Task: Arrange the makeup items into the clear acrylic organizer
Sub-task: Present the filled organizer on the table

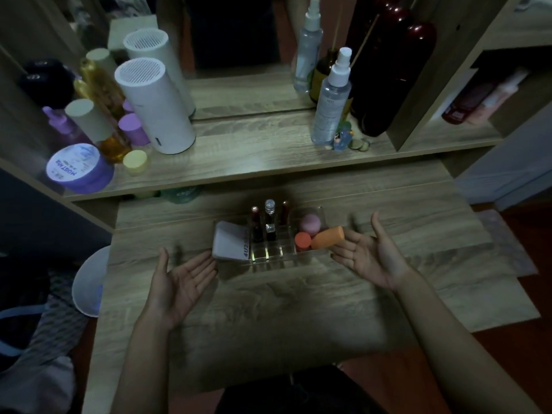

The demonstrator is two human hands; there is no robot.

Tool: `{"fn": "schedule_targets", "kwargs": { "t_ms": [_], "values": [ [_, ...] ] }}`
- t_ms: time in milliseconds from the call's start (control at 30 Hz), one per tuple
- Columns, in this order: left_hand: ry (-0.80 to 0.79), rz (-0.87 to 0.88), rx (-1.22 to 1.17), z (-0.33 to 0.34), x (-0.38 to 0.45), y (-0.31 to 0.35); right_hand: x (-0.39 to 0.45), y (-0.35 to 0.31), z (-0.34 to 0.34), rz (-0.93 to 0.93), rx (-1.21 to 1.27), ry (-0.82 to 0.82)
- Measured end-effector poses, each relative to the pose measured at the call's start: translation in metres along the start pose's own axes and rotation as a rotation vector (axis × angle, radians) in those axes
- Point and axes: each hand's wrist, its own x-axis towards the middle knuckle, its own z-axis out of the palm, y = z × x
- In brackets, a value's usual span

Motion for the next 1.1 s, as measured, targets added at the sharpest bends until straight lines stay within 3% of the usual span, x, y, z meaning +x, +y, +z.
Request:
{"fn": "schedule_targets", "kwargs": {
  "t_ms": [500,1100],
  "values": [
    [0.038,-0.031,0.095,0.061,0.007,-0.034,-0.022,-0.017,-0.046,-0.062,0.061,0.024],
    [-0.106,-0.181,0.202,0.190,0.039,-0.123,-0.082,-0.089,-0.164,-0.216,0.124,0.184]
  ]
}}
